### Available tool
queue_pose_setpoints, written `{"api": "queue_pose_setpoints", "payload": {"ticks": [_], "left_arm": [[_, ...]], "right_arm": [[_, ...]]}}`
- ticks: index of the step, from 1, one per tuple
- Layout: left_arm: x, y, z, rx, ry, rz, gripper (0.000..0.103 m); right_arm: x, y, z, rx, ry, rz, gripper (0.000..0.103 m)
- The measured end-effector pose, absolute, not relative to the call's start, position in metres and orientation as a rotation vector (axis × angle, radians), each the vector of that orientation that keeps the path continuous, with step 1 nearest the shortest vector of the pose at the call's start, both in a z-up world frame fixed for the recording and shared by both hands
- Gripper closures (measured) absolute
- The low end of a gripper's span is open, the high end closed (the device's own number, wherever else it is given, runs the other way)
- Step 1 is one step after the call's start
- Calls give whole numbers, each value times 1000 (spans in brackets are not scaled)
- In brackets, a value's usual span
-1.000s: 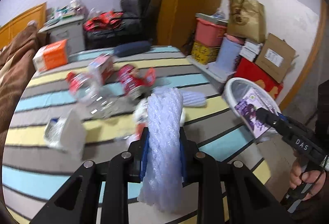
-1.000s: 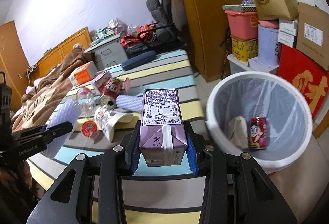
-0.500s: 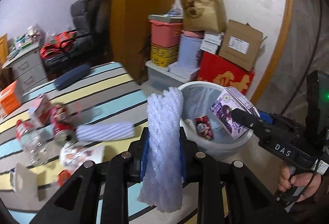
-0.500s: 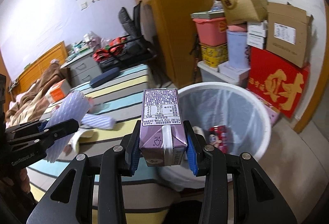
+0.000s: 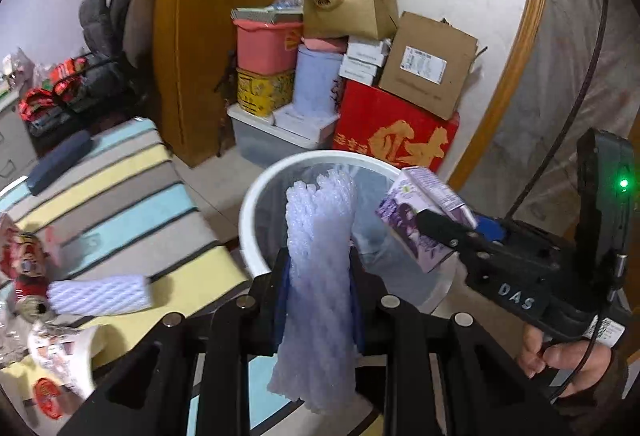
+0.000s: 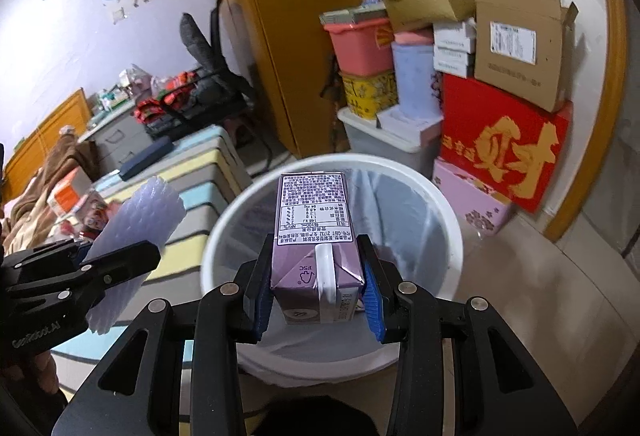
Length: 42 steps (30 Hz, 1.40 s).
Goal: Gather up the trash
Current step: 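Drop the carton and foam sleeve into the wastebasket by opening both tools, then move both tools back over the table toward the remaining trash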
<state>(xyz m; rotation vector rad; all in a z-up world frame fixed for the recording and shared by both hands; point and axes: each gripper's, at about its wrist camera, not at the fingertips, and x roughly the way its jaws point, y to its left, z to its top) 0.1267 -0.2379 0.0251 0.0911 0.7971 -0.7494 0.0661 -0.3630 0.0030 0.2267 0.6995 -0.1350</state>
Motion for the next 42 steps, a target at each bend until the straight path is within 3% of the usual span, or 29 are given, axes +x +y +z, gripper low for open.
{"api": "queue_pose_setpoints", "payload": {"ticks": [14, 15, 16, 18, 20, 24, 42], "left_arm": [[142, -274, -2, 143, 853, -734, 74], [143, -275, -2, 141, 855, -737, 67], [142, -274, -3, 140, 852, -735, 52], [141, -273, -2, 134, 842, -732, 42], [143, -271, -1, 126, 847, -734, 42], [143, -266, -1, 126, 846, -715, 41], [124, -197, 23, 67, 764, -603, 40]], "right_arm": [[83, -387, -24, 215, 794, -161, 64], [84, -387, -24, 216, 799, -162, 64], [84, -388, -25, 217, 801, -165, 64], [85, -389, -26, 216, 804, -167, 63], [84, -389, -26, 217, 797, -173, 62], [84, -390, -25, 235, 789, -173, 39], [72, -356, 0, 246, 690, -128, 39]]}}
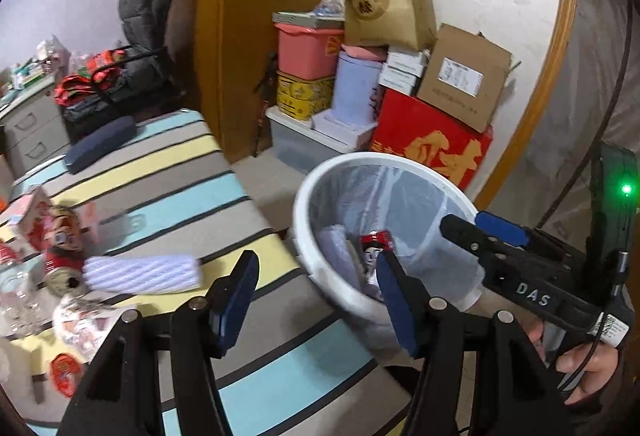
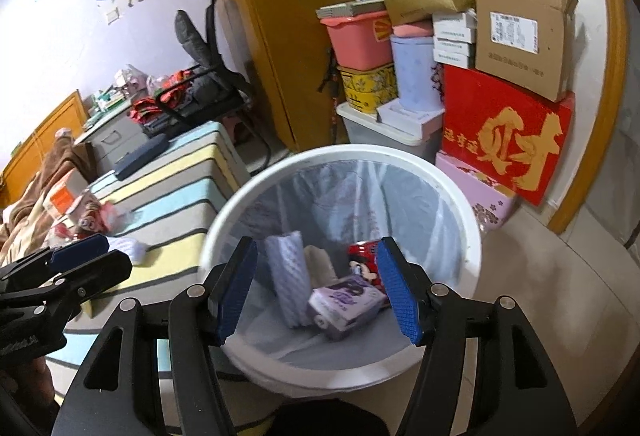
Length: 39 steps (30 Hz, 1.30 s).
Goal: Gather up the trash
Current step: 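Move both tools back over the table toward the remaining trash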
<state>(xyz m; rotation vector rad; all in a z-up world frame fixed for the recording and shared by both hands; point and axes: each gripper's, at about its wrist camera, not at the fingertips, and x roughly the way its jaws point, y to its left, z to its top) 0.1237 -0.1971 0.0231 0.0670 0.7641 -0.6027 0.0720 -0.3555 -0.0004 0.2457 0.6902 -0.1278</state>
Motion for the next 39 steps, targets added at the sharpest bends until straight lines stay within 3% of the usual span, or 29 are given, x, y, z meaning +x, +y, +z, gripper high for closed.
{"api": "queue_pose_setpoints", "payload": {"ticks": [19, 39], "left_arm": [[106, -76, 30, -16, 699, -402, 36], [112, 66, 2, -113, 747, -110, 28]], "right_arm": [[74, -273, 14, 189, 633, 74, 39], [105, -178, -3, 83, 730, 308, 39]]}}
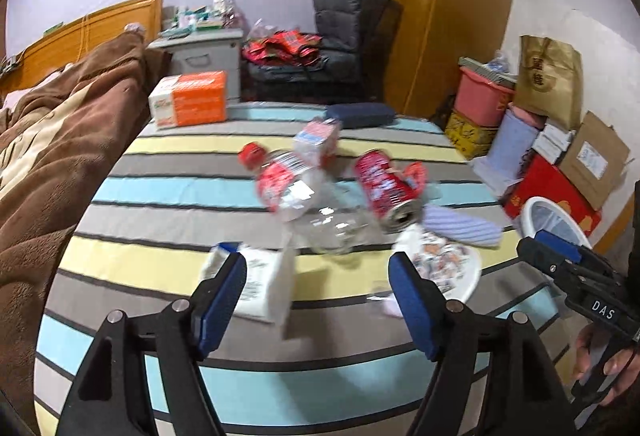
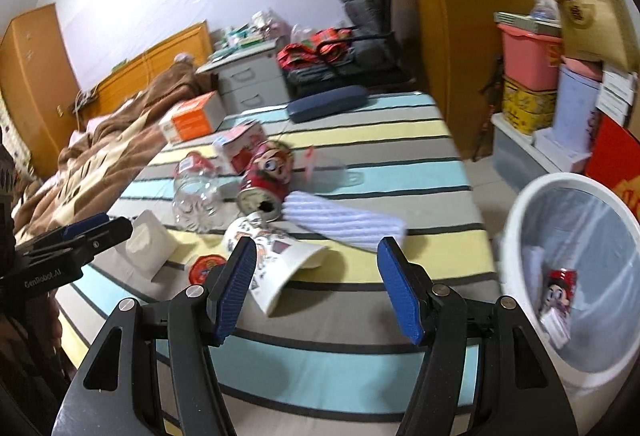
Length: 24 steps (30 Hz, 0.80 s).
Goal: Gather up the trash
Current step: 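Move both tools back over the table toward the remaining trash, then grasp the patterned paper cup with the right tool while the left tool grasps the white wrapper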
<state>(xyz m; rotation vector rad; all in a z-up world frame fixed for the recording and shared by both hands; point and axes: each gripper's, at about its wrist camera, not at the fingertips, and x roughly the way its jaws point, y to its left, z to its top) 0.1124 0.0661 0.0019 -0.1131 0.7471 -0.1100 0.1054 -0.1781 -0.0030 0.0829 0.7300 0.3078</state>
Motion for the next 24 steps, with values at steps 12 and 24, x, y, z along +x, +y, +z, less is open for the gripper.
{"api": "queue_pose_setpoints", "payload": {"ticks": [12, 24], "left_arm": [[128, 99, -22, -112, 817, -63, 25], [151, 118, -47, -150, 894, -107, 24]], "right_arm": [[133, -140, -19, -56, 837, 409, 38], [144, -126, -31, -137, 902, 441, 32]]}}
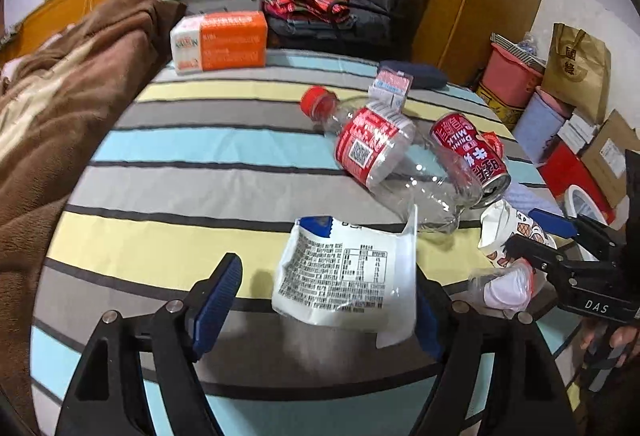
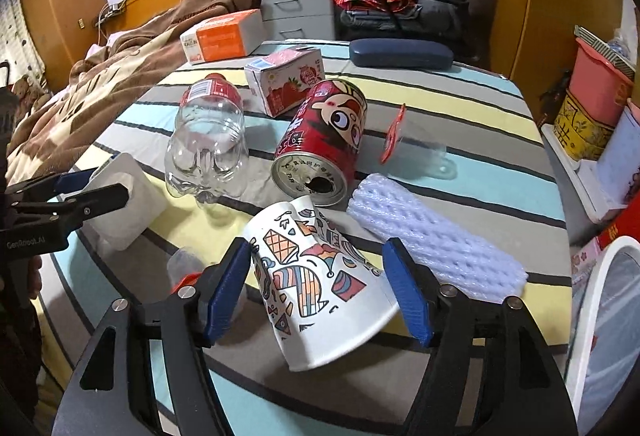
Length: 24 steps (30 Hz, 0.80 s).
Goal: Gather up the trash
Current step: 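Grasp the patterned paper cup with the right tool while the left tool grasps the white wrapper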
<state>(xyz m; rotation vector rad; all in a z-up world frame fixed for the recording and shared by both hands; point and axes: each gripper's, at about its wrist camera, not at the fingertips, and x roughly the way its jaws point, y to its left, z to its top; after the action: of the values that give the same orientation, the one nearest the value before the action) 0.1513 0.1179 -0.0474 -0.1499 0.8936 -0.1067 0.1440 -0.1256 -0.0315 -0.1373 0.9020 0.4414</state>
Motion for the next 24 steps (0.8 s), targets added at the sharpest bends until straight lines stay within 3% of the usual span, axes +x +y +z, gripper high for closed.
{"api": "queue_pose_setpoints", "payload": {"ticks": [11, 15, 17, 21, 24], "left_arm": [[153, 110, -45, -143, 873, -180, 25], [152, 109, -45, -148, 875, -175, 43], [152, 109, -44, -154, 873, -180, 44], [150, 109, -43, -172, 864, -179, 44], [148, 107, -42, -175, 860, -173, 44]], "right_arm": [[149, -121, -35, -173, 925, 440, 32], [149, -123, -37, -165, 934, 426, 32], [149, -126, -37, -149, 936, 420, 32], [146, -130, -36, -127, 928, 407, 49], [143, -130, -34, -133, 914, 399, 55]]}}
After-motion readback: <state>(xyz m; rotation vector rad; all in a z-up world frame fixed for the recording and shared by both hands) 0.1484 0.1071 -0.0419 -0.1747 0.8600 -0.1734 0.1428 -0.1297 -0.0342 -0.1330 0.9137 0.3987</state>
